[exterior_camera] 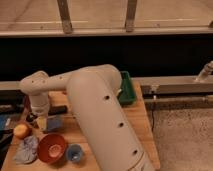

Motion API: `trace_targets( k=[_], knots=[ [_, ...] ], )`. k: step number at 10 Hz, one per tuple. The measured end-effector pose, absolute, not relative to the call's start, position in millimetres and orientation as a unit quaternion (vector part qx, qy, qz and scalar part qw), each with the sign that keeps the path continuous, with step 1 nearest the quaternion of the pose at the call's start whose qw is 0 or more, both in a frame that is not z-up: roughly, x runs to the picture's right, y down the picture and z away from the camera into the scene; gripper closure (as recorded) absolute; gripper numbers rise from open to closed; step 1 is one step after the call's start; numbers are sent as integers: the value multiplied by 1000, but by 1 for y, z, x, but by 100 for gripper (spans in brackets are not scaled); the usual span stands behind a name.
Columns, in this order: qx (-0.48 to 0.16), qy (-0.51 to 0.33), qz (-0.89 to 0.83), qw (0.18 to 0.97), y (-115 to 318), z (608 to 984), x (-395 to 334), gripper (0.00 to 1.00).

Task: Place sponge in purple bowl

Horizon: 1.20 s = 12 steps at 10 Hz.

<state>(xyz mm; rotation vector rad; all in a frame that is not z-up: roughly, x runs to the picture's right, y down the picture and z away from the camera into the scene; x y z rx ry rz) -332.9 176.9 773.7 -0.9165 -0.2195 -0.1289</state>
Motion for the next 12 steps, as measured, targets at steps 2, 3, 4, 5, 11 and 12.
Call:
trace_targets(
  k=[2,3,4,5,11,12],
  knots=[
    [-392,-125,-37,911,154,754,-322,80],
    [-371,-133,-27,919,145,748,-318,80],
    [-341,-143,-12,929,129,739,-313,80],
    [-310,-154,2,938,112,730,-308,80],
    [-253,-191,43,947,15,758,-291,80],
    [-265,-192,45,944,-2,772,-288,80]
  ],
)
